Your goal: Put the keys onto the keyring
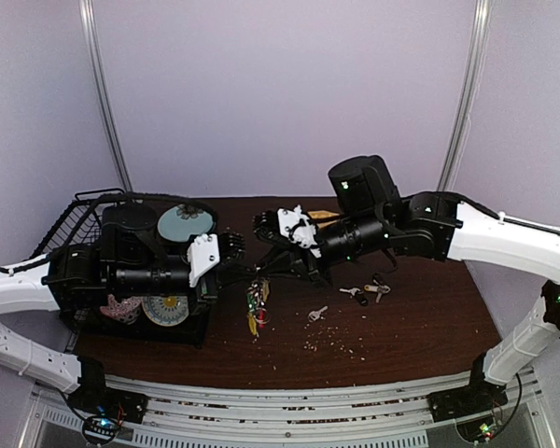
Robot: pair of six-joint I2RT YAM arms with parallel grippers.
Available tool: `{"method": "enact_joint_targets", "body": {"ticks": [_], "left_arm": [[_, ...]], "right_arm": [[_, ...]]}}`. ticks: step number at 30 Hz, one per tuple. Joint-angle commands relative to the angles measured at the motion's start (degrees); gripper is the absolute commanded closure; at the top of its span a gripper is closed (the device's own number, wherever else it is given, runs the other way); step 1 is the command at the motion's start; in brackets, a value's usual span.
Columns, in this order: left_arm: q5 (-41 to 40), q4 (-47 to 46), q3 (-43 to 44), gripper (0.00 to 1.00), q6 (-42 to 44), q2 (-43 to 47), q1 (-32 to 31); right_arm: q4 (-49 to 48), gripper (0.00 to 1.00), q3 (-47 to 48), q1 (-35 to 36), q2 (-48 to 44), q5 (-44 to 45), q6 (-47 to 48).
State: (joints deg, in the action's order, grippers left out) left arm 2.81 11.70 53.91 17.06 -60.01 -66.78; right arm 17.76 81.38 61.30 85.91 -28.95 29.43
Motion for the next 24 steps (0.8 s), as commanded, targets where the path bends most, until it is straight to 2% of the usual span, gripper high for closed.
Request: {"method": "enact_joint_targets", "body": {"ticks": [1,2,7,9,11,14,17,24], "left_arm": [[1.5,-2.4,2.3,1.00,0.5,0.2,0.2],[1.6,-2.4,2.3,1.00,0.5,0.1,0.2],[0.1,-3.7,0.9,1.00,-1.0,1.2,0.2],[-1.8,-6.2,-1.8,0.89,-2.0,2.9,0.2],[-2.8,-8.0,-4.3,0.83,-2.6,4.4,0.2],[-3.1,-9.8,-6.2,0.85,-3.8,4.2,0.2],[-2.9,-11.6,-6.3,0.86,-5.0,3.0,0.2],[-2.8,-17.0,-7.6,0.80,-4.5,3.1,0.2]], "right_arm": [[1.2,0.97,2.0,0.5,-0.5,0.2,0.2],[1.7,1.00,2.4,0.7,-0.2,0.0,0.4],[1.3,1.00,3.2,0.5,-0.3,0.1,-3.3],[-3.2,1.00,0.7,-0.4,-1.9,-1.8,-7.0],[-10.6,1.00,-3.3,-1.4,-3.7,-5.3,-12.4],[-21.6,1.00,-8.2,-1.5,-5.3,-8.1,-19.4],[-27.8,1.00,-10.4,-1.5,-5.2,-9.7,-24.5],[-31.5,1.00,-12.1,-1.5,-4.7,-10.9,-28.1]]}}
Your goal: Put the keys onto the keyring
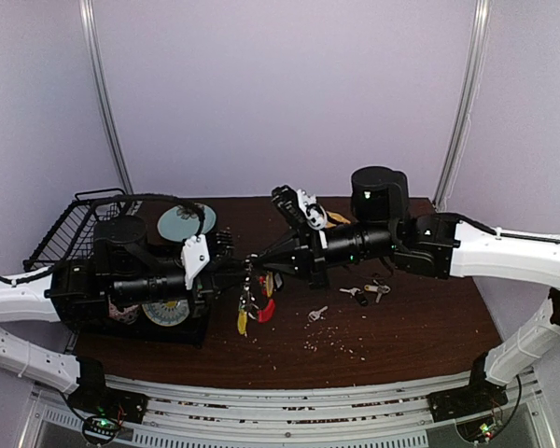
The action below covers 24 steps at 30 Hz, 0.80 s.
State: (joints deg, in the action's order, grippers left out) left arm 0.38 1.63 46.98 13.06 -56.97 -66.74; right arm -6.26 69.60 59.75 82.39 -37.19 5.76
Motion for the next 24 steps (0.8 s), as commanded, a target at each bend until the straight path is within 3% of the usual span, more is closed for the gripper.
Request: {"method": "enact_joint_targets", "body": {"ticks": [1,6,10,14,21,24], "left_arm": [[-0.5,-7.1,-0.6,0.80,-0.4,-0.1,0.1],[-0.4,-8.2,-1.4,0.81,-0.4,-0.6,0.1],[-0.8,-9.1,-1.8,0.99,-0.6,-0.4,0.1],[-1.1,-10.1,-2.8,1.00,-0.8,-0.2,0.1],[-1.2,-14.4,-5.2,1.00,-1.9,-2.7,0.1],[-0.2,-15.6,-5.3,1.00,-2.3,-4.0,0.1]], "right_arm": [[-7.7,1.00,-0.5,0.0,-1.1,-2.7,-4.6],[-9.2,1.00,-1.1,0.0,-1.1,-3.8,-5.5],[-11.4,1.00,-2.0,0.0,-1.3,-3.8,-6.7],[-15.9,1.00,-3.5,0.1,-1.5,-1.5,-9.9],[-34.1,1.00,-8.4,0.1,-1.5,5.9,-21.9],[-36.3,1.00,-9.5,0.2,-1.5,8.3,-22.6]]}}
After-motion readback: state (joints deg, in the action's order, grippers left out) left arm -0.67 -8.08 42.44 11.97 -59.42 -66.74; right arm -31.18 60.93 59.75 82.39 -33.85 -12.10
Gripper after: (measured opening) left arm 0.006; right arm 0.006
